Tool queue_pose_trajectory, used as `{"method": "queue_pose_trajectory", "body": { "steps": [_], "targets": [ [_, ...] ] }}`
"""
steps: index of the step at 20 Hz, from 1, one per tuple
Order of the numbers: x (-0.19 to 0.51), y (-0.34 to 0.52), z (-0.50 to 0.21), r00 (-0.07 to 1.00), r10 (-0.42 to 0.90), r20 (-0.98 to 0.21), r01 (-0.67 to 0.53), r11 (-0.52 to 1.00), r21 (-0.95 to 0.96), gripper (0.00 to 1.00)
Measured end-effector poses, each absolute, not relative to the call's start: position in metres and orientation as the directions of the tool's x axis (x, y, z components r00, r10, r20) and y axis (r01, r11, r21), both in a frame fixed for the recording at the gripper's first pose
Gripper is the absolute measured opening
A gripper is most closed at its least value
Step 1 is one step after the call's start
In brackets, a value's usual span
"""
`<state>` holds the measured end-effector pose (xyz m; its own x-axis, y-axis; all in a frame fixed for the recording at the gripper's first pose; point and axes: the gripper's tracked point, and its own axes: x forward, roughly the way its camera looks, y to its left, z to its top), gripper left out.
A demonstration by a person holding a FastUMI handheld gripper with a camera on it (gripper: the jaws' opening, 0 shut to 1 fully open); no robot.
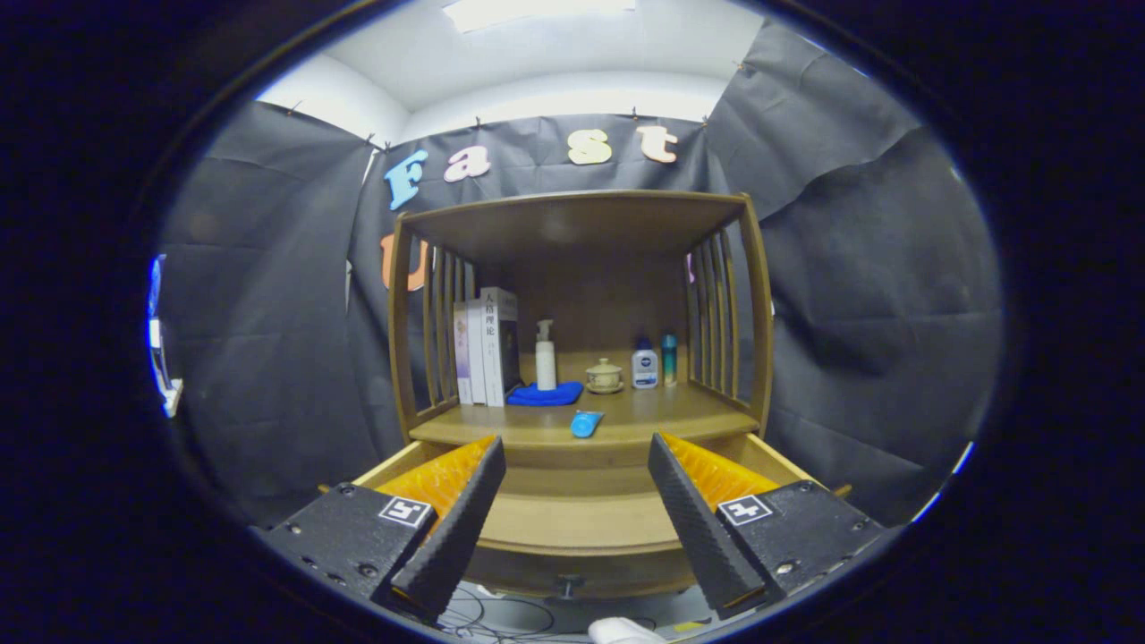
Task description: Pull open the drawer, take out the items inside it, and place them on the countertop above the cabinet.
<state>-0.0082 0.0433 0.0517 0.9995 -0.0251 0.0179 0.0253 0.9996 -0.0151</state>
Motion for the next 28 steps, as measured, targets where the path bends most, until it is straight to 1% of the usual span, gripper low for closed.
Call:
{"method": "queue_pose_trajectory", "body": {
  "steps": [1, 8, 13, 16, 20, 24, 28],
  "targets": [
    [-0.012, 0.043, 0.044, 0.999, -0.036, 0.02, 0.036, 0.999, -0.026, 1.0],
    [-0.029, 0.041, -0.025, 0.995, -0.044, -0.09, 0.041, 0.999, -0.031, 1.0],
    [-0.022, 0.049, -0.058, 0.987, -0.029, -0.155, 0.024, 0.999, -0.039, 1.0],
    [-0.012, 0.048, -0.071, 0.982, -0.042, -0.183, 0.036, 0.999, -0.036, 1.0],
    [0.002, 0.047, -0.078, 0.979, -0.055, -0.194, 0.049, 0.998, -0.037, 1.0],
    [0.002, 0.045, -0.08, 0.977, -0.107, -0.185, 0.092, 0.992, -0.088, 1.0],
    [0.005, 0.047, -0.081, 0.977, -0.108, -0.186, 0.092, 0.991, -0.094, 1.0]
  ]
}}
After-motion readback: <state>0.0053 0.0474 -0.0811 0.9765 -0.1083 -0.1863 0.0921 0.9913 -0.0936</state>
